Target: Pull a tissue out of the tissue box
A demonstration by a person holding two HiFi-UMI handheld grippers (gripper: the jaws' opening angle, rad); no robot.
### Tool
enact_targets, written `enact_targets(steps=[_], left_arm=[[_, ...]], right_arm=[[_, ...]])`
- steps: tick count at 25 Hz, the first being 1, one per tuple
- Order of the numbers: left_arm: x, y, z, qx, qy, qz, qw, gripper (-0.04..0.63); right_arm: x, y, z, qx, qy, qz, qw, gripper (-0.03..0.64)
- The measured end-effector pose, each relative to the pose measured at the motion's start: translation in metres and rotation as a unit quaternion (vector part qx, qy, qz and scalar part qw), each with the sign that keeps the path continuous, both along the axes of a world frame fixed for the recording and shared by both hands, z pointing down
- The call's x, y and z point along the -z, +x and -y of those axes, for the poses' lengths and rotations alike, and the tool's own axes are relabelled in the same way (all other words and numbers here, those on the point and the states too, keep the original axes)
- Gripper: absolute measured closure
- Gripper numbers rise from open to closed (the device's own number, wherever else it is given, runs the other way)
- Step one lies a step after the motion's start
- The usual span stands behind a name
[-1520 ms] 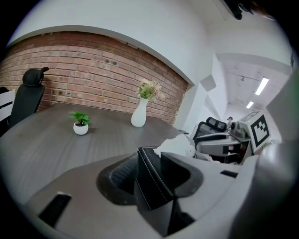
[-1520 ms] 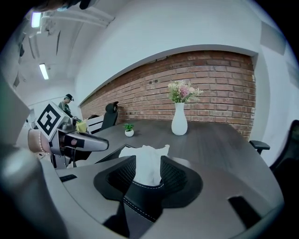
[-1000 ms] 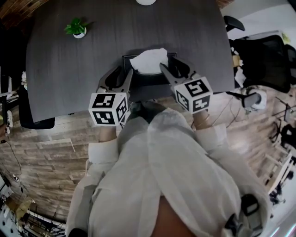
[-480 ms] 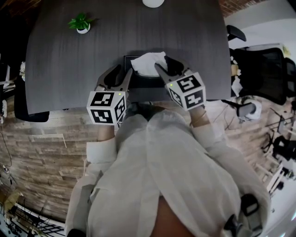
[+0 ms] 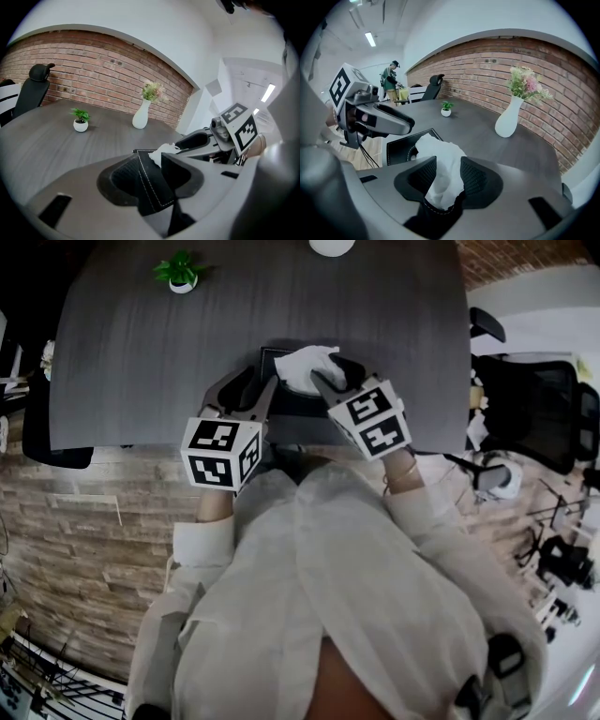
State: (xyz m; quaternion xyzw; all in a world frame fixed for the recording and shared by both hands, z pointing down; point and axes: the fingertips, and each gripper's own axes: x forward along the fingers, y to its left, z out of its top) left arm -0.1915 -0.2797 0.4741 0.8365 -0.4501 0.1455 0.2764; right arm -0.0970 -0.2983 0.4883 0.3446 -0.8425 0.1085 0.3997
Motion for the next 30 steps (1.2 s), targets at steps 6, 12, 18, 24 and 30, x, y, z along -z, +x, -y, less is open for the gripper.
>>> enact_targets(steps=[6,12,18,24,30], left_arm=[[-0.004,-0.004,-0.002,0.004,-0.003,-0.002,1.0,0.465],[-0.005,-0.008,-0.001,0.01,-0.005,-0.005,0.9999,0.465],[-0.005,-0.007,0.0,0.007,-0.004,-0.006,1.0,0.465],[-0.001,-0.006,-0.002,0.01,0.0,-0.008,0.9999,0.465],[0.001,-0.008,-0.005,0.01,-0.002,-0.008,0.9999,0.465]], right_arm=[[-0.008,-0.002,0.001,0.011,-0.01,-0.021,1.0,0.476],[-0.007,-0.005,-0.001,0.02,-0.009,-0.028,0.999,0.494],[-0.007,-0.009,-0.005,0.033,-0.01,-0.029,0.999,0.545],[-0.003,-0.01,-0.006,0.026,-0.009,-0.012,1.0,0.606],[0.004,-0.005,0.001,0.007,-0.011,0.031,0.999,0.606]])
